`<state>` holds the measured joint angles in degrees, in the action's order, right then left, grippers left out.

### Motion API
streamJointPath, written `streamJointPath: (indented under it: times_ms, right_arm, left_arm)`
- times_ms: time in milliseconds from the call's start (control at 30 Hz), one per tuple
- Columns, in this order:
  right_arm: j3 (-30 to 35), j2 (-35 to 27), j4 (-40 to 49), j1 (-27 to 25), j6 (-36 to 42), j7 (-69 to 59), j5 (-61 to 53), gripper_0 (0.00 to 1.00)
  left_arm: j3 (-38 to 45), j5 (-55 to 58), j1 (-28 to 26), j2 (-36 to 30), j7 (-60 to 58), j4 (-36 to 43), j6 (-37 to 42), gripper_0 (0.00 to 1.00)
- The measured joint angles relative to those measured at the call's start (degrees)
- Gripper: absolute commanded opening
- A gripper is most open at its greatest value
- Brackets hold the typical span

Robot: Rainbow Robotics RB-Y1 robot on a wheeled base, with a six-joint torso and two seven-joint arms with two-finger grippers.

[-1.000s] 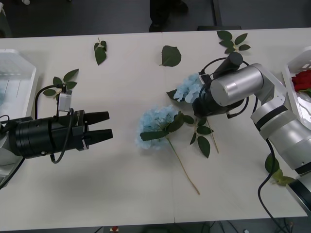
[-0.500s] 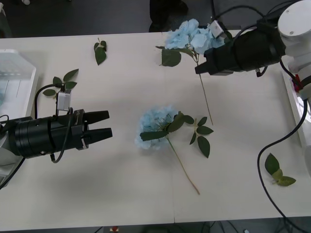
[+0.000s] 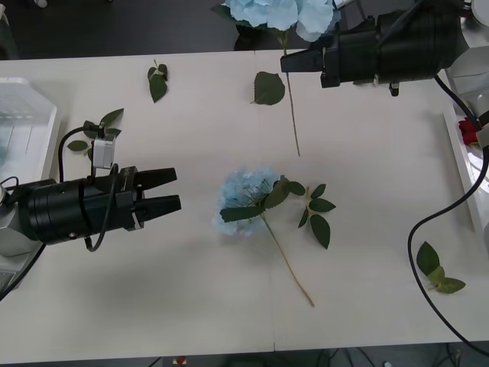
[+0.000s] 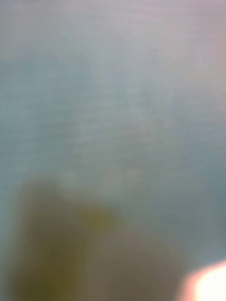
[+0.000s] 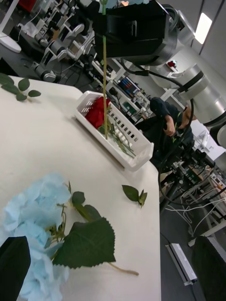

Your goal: Place the red flowers into the right box and the blue flowers into the left box. If a person shows an open palm, hand one flower to the person first, then continue sorting.

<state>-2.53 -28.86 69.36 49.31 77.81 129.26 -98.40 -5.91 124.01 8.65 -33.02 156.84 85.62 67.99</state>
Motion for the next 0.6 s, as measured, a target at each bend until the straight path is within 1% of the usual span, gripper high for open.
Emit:
streamJointPath:
  times_ms: [100, 333, 600]
  right_arm:
    - [0.0, 1.4, 0.0, 0.0, 0.4, 0.0, -3.0, 0.0]
    - [-0.6, 5.6, 1.6, 0.0, -0.4, 0.0, -3.1, 0.0]
    - [-7.0, 7.0, 3.8, 0.1, -5.6, 0.0, -7.8, 0.0]
  left_arm:
    - [0.0, 0.0, 1.2, 1.4, 0.0, 0.0, -0.6, 1.0]
    - [0.0, -1.6, 4.7, 5.0, 0.0, 0.0, -3.4, 1.0]
    - [0.0, -6.4, 9.0, 8.8, 0.0, -0.1, -6.6, 1.0]
